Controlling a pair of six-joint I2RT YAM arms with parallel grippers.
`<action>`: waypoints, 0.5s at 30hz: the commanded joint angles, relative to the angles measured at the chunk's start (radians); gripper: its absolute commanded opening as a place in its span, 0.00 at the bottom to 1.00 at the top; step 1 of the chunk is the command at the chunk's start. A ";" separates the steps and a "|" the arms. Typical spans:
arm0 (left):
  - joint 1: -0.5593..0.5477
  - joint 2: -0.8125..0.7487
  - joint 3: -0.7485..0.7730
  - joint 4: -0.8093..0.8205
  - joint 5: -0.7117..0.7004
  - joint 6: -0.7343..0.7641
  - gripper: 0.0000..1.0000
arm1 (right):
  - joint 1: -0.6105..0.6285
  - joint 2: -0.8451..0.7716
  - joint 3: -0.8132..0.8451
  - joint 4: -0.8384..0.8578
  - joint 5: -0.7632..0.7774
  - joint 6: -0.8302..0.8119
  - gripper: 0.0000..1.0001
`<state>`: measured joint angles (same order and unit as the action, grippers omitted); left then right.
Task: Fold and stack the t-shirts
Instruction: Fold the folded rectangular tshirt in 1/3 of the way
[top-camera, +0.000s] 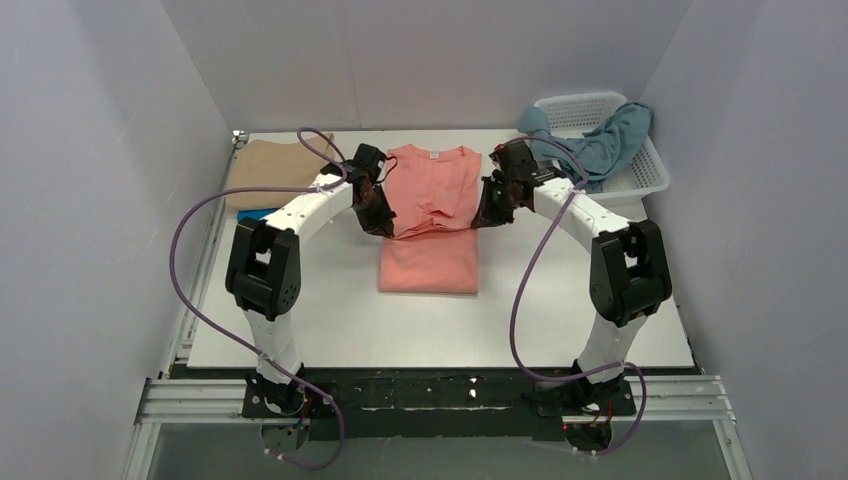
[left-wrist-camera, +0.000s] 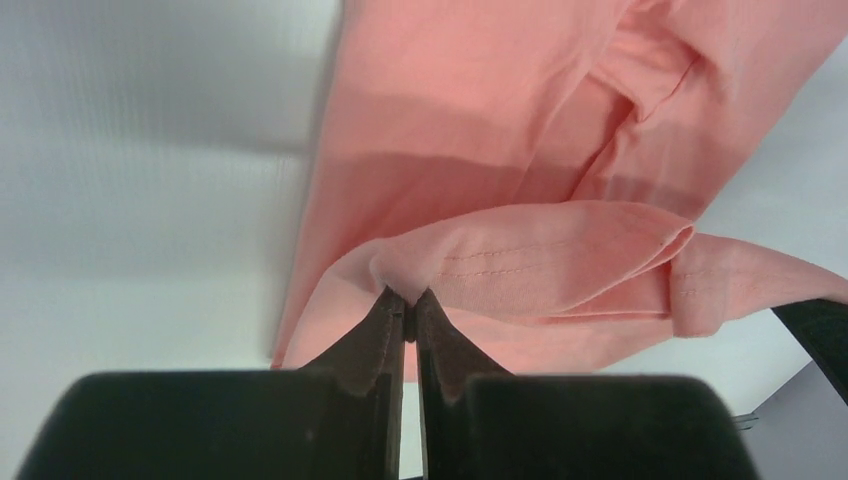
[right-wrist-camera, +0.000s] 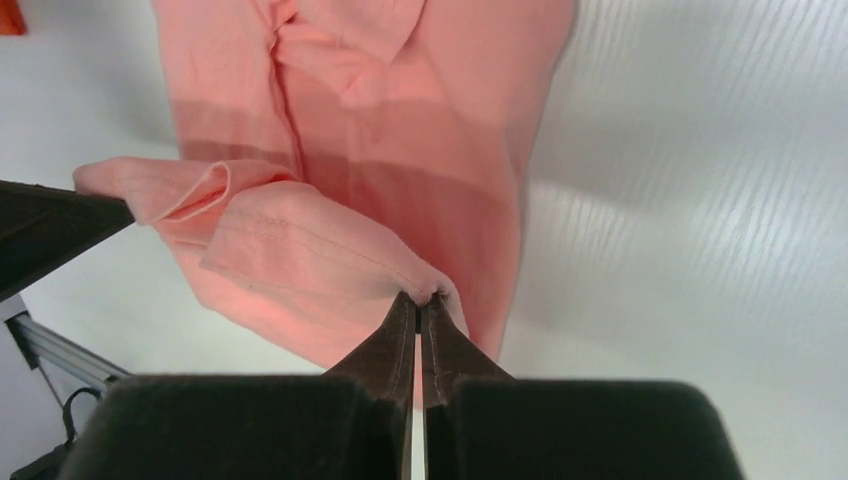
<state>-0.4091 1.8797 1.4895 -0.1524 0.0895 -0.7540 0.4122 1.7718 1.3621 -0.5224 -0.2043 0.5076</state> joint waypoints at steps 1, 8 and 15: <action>0.020 0.068 0.065 -0.087 -0.012 0.051 0.05 | -0.023 0.080 0.079 0.039 0.050 -0.040 0.01; 0.037 0.180 0.165 -0.111 -0.023 0.065 0.41 | -0.048 0.199 0.143 0.139 0.012 -0.053 0.20; 0.071 0.121 0.211 -0.138 -0.013 0.071 0.98 | -0.069 0.257 0.259 0.067 -0.006 -0.069 0.74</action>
<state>-0.3592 2.0995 1.6924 -0.1867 0.0742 -0.6937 0.3542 2.0586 1.5574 -0.4461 -0.1936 0.4641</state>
